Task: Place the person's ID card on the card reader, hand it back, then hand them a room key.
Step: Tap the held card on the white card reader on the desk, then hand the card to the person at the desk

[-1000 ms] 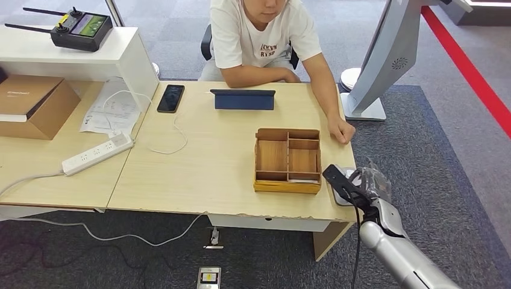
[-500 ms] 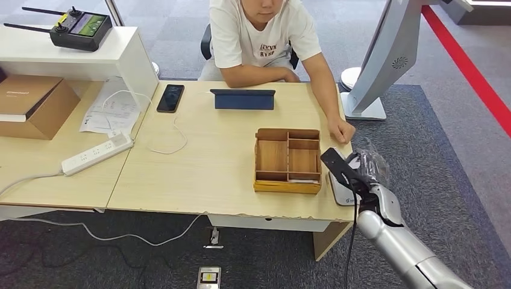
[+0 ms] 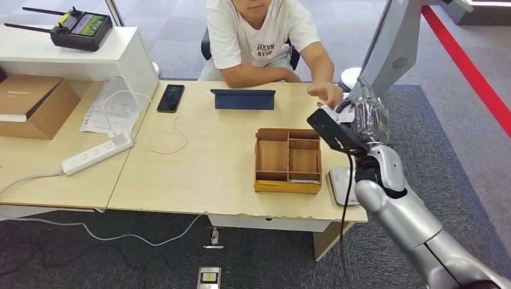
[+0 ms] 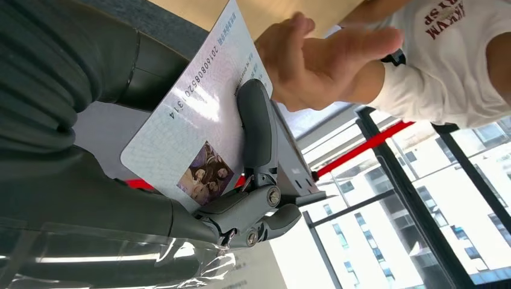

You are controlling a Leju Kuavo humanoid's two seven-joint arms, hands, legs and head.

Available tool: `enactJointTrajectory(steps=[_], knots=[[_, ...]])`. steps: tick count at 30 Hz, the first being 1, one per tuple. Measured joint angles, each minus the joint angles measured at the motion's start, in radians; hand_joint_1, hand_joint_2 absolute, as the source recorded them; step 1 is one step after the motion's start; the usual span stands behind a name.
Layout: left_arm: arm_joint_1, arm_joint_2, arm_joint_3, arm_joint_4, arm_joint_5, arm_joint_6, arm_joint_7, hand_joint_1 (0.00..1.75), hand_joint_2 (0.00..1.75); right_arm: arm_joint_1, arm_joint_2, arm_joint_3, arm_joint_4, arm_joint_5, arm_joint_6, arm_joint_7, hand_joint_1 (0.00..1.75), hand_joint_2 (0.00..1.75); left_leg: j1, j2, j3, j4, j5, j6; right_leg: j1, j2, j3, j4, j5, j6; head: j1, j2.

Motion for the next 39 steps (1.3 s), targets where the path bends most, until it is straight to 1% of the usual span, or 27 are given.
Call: enactJointTrajectory(steps=[4, 9, 14, 19, 20, 23, 24, 25, 29, 39], knots=[[-0.017, 0.000, -0.014, 0.000, -0.024, -0.004, 0.018, 0.00, 0.00, -0.063, 0.031, 0.021, 0.019, 0.029, 0.050, -0.007, 1.75, 1.75, 0.000, 0.000, 0.000, 0.000, 0.000, 0.000, 0.000, 0.000, 0.000, 0.000, 0.000, 0.000, 0.000, 0.000], [-0.042, -0.003, -0.028, 0.000, -0.048, -0.013, 0.033, 0.00, 0.00, -0.156, 0.095, 0.064, 0.101, 0.039, 0.092, -0.022, 1.75, 1.75, 0.001, 0.000, 0.000, 0.000, 0.000, 0.000, 0.001, 0.000, 0.000, 0.001, 0.000, 0.000, 0.000, 0.000], [-0.051, -0.004, -0.040, 0.000, -0.055, -0.017, 0.036, 0.00, 0.00, -0.215, 0.153, 0.101, 0.193, 0.040, 0.097, -0.028, 1.75, 1.75, 0.001, 0.000, -0.001, 0.000, 0.000, 0.000, 0.001, 0.000, 0.000, 0.001, 0.000, 0.000, 0.000, 0.000], [-0.051, -0.005, -0.046, 0.000, -0.066, -0.017, 0.041, 0.00, 0.00, -0.255, 0.200, 0.129, 0.295, 0.035, 0.085, -0.043, 1.75, 1.75, 0.001, 0.000, -0.001, 0.000, 0.000, 0.000, 0.001, 0.000, -0.001, 0.001, 0.000, 0.000, 0.000, 0.000], [-0.051, -0.005, -0.047, 0.000, -0.067, -0.017, 0.042, 0.00, 0.00, -0.260, 0.207, 0.133, 0.311, 0.034, 0.083, -0.045, 1.51, 1.75, 0.001, 0.000, -0.001, 0.000, 0.000, 0.000, 0.001, 0.000, -0.001, 0.001, 0.000, 0.000, 0.000, 0.000], [-0.051, -0.005, -0.048, 0.000, -0.068, -0.018, 0.047, 0.00, 0.00, -0.270, 0.220, 0.143, 0.347, 0.029, 0.079, -0.046, 0.20, 1.75, 0.001, 0.000, -0.001, 0.000, 0.000, 0.000, 0.001, 0.000, -0.001, 0.001, 0.000, 0.000, 0.000, 0.000], [-0.050, -0.005, -0.048, 0.000, -0.068, -0.019, 0.048, 0.00, 0.00, -0.272, 0.224, 0.146, 0.358, 0.027, 0.077, -0.047, 0.00, 1.75, 0.001, 0.000, -0.001, 0.000, 0.000, 0.000, 0.001, 0.000, -0.001, 0.001, 0.000, 0.000, 0.000, 0.000], [-0.050, -0.005, -0.048, 0.000, -0.068, -0.020, 0.048, 0.00, 0.00, -0.274, 0.227, 0.149, 0.367, 0.025, 0.076, -0.047, 0.00, 1.75, 0.001, 0.000, -0.001, 0.000, 0.000, 0.000, 0.001, 0.000, -0.001, 0.001, 0.000, 0.000, 0.000, 0.000], [-0.050, -0.006, -0.048, 0.000, -0.068, -0.021, 0.046, 0.00, 0.00, -0.277, 0.236, 0.160, 0.394, 0.016, 0.067, -0.050, 0.00, 0.00, 0.001, 0.000, -0.001, 0.000, 0.000, 0.000, 0.001, 0.000, -0.001, 0.001, 0.000, 0.000, 0.000, 0.000], [-0.050, -0.006, -0.048, 0.000, -0.069, -0.018, 0.033, 0.00, 0.00, -0.287, 0.245, 0.176, 0.424, -0.023, 0.029, -0.070, 0.00, 0.00, 0.001, 0.000, -0.001, 0.000, 0.000, 0.000, 0.001, 0.000, -0.001, 0.001, 0.000, 0.000, 0.000, 0.000]])
